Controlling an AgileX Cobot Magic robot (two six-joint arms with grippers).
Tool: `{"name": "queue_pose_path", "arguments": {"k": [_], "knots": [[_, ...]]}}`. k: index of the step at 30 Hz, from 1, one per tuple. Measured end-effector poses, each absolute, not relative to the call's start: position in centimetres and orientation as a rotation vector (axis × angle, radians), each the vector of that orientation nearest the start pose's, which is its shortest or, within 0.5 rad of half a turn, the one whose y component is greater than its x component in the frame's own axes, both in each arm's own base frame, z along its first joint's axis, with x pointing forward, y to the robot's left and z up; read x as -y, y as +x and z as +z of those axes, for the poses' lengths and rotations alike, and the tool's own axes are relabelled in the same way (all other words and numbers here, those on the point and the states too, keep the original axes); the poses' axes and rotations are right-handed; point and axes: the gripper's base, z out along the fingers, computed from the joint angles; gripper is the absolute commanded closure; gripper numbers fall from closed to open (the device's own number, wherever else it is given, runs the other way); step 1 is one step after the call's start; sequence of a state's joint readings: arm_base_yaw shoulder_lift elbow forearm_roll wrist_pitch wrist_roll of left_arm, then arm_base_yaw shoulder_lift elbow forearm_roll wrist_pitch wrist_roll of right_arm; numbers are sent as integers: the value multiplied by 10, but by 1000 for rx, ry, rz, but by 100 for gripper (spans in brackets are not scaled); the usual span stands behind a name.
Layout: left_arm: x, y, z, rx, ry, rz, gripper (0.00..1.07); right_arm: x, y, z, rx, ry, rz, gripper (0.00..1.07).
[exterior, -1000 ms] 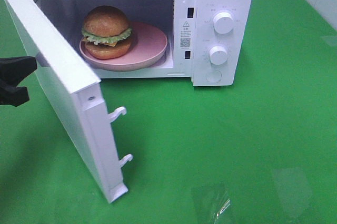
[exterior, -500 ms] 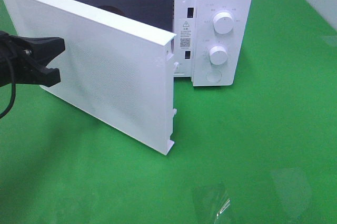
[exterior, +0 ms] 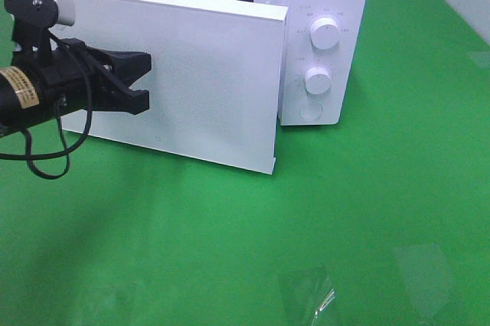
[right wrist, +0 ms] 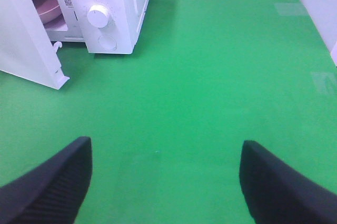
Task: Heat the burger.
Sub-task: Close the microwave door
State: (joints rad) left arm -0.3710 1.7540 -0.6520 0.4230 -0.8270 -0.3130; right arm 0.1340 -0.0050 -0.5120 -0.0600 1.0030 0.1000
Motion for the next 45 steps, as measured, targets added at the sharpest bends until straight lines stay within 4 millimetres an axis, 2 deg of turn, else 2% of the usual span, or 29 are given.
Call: {"name": "queue_pose_path", "arguments": {"k": [6,7,9,14,24,32,37,44,45], "knots": [[172,304,168,-1740,544,-526,107,5,-4,285,-1969,-32,82,31],[172,304,168,-1740,544,-526,107,5,-4,285,-1969,-32,82,31],[187,312,167,-1732,523,-517,107,5,-4,285,-1969,-32,82,31],[197,317,166,-1738,509,-523,107,5,-4,285,-1969,-32,82,31],[236,339,162,-1749,576,-500,107,5,-4,285,-1969,-32,82,31],[249,353,164,-1733,603,-471,107,5,-4,285,-1969,-32,82,31],[254,354,164,-1742,633,-439,107,5,-4,285,-1969,-32,82,31],[253,344,172,-1853,564,-443,107,5,-4,285,-1969,-32,82,31],[249,337,176,-1883,547,-447,100,5,-4,285,-1969,-32,82,31]]}}
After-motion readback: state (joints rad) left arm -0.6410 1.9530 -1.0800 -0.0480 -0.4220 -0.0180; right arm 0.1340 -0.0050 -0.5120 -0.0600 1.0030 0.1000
